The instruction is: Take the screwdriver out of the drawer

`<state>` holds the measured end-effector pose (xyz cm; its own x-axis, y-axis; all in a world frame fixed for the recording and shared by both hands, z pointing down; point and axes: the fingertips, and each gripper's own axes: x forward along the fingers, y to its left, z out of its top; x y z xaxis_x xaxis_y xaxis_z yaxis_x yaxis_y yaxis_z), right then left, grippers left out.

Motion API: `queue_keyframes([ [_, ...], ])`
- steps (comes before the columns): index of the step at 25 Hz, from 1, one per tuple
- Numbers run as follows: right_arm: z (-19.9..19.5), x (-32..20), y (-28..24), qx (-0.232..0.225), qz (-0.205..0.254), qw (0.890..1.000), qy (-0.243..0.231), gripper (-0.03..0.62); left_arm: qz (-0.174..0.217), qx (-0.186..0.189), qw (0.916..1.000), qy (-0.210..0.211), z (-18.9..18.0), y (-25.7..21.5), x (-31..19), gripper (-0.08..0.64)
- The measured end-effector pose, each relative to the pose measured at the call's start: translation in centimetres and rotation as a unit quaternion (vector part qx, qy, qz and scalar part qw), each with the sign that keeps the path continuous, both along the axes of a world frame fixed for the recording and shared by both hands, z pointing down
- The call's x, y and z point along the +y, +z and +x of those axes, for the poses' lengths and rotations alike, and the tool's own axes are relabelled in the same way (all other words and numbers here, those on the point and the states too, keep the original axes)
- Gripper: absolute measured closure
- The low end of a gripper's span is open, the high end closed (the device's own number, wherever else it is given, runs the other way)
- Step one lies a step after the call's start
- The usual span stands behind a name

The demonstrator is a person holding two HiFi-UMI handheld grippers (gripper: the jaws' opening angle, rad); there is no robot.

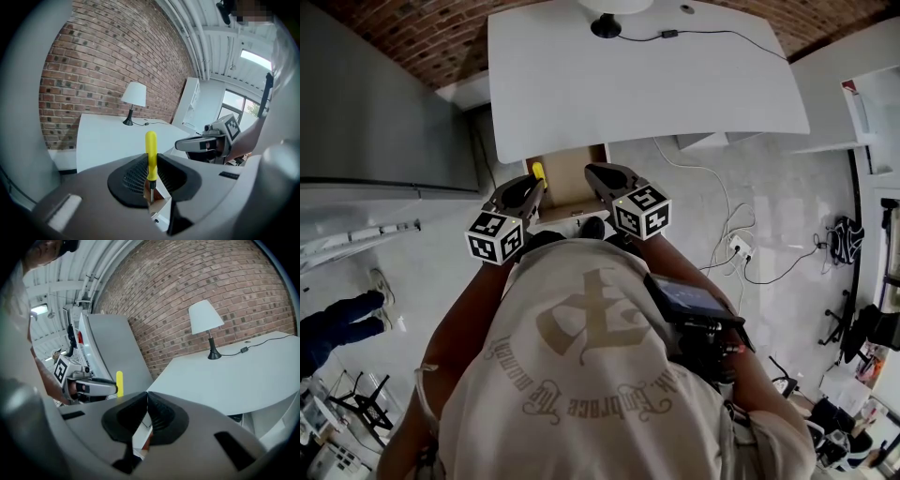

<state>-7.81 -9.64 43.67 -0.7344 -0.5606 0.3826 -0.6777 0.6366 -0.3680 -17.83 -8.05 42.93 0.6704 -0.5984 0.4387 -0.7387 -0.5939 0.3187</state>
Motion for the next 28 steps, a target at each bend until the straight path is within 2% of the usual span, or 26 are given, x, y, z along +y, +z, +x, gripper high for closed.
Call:
queue_keyframes([
  [7, -1.2, 0.5, -1.8, -0.01, 0.026, 0.999, -0.032, 0.586, 0.014, -0.005, 0.9999, -0.008, -0.7, -1.7, 0.2, 0.502],
  [11, 0.8, 0.5, -2.1, 0.0, 0.031, 0.999, -0.024, 0.586, 0.02, 0.002, 0.9998, 0.0, 1.1, -2.2, 0.1, 0.502],
  [17, -0.3, 0.6, -2.1, 0.001, 0.034, 0.999, -0.026, 0.586, 0.023, -0.002, 0.9997, -0.003, -0.2, -2.3, 0.2, 0.502],
  [28, 0.0, 0.3, -1.3, 0.004, 0.031, 0.998, -0.046, 0.586, 0.019, -0.006, 0.9997, -0.018, 0.5, -1.4, 0.4, 0.502],
])
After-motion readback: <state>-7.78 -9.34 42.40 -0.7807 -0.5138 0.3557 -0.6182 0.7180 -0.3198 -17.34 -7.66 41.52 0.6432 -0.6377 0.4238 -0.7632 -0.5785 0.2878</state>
